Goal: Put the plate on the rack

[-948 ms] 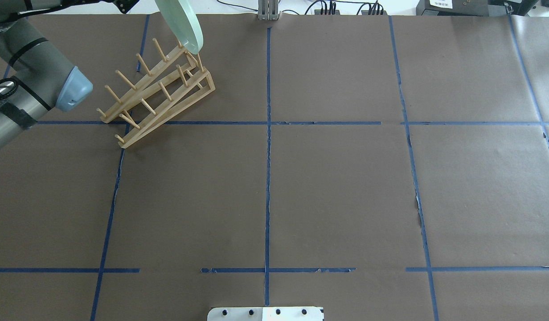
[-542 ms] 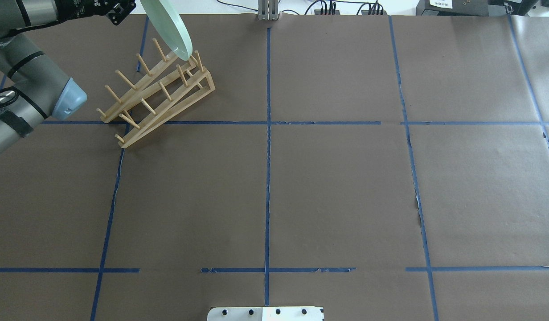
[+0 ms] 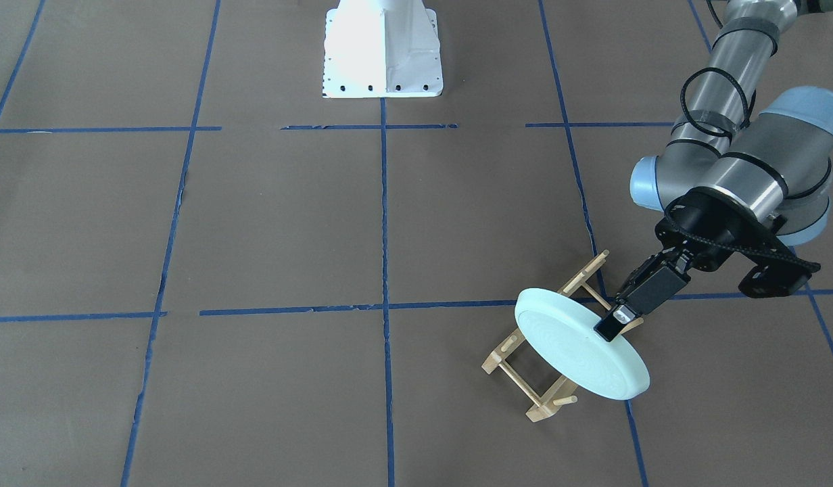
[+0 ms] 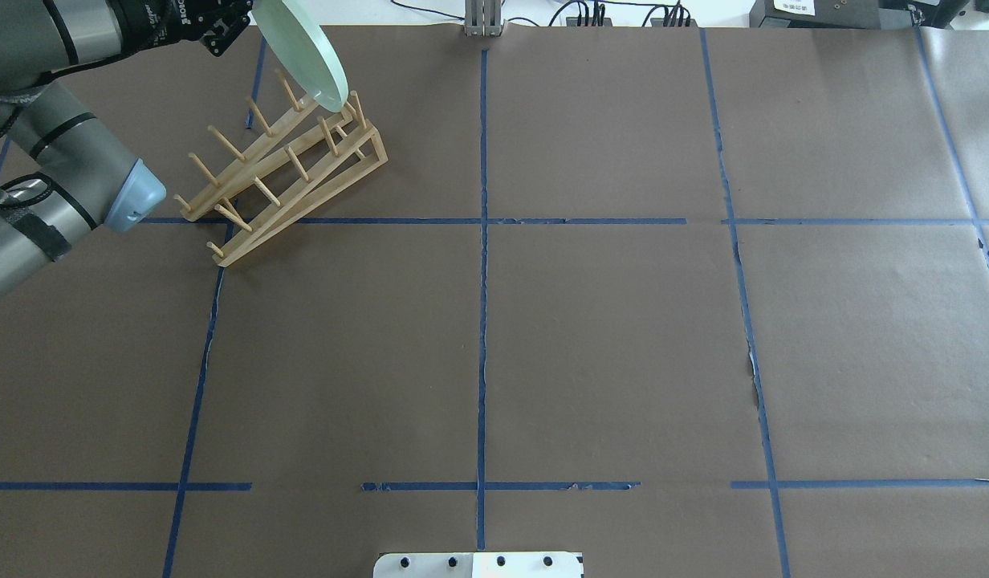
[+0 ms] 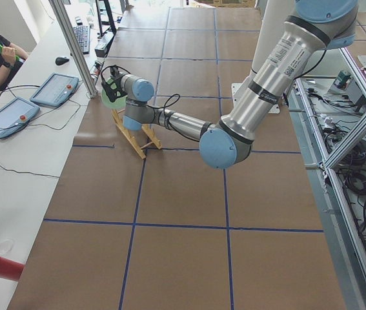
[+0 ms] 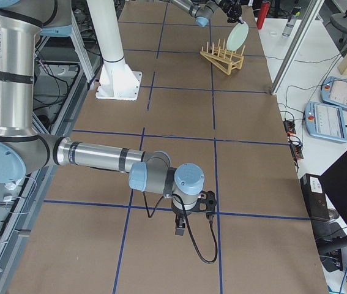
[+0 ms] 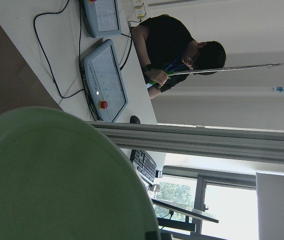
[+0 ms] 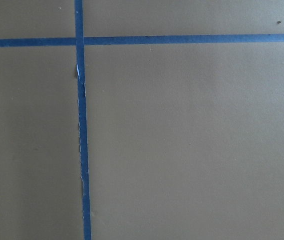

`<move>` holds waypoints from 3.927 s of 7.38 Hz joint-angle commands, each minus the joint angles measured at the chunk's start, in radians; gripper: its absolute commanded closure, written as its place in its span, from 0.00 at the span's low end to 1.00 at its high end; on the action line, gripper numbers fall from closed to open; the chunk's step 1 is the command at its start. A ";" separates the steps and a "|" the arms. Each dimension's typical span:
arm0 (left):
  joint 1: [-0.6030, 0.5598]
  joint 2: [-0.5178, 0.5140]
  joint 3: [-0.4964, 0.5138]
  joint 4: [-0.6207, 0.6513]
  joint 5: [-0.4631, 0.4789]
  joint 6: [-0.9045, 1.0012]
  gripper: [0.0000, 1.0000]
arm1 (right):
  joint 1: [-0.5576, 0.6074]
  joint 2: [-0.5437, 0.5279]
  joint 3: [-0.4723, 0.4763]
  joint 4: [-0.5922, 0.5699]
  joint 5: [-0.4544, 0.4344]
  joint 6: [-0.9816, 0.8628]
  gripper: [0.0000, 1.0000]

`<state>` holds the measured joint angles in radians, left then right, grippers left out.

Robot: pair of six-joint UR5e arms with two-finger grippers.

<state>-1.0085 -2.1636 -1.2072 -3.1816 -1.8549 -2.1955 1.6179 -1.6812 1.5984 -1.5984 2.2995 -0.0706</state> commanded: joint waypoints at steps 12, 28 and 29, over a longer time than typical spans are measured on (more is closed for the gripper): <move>0.048 0.141 -0.191 0.402 -0.201 0.401 0.00 | 0.000 0.000 0.002 0.000 0.000 0.000 0.00; -0.628 0.582 -0.440 1.642 -0.533 2.330 0.00 | -0.001 0.000 0.002 0.000 0.000 0.000 0.00; -0.628 0.585 -0.417 1.645 -0.535 2.330 0.00 | 0.000 0.000 0.000 0.000 0.000 0.000 0.00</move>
<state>-1.6371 -1.5806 -1.6430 -1.5408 -2.3896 0.1345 1.6177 -1.6812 1.5996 -1.5984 2.2995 -0.0705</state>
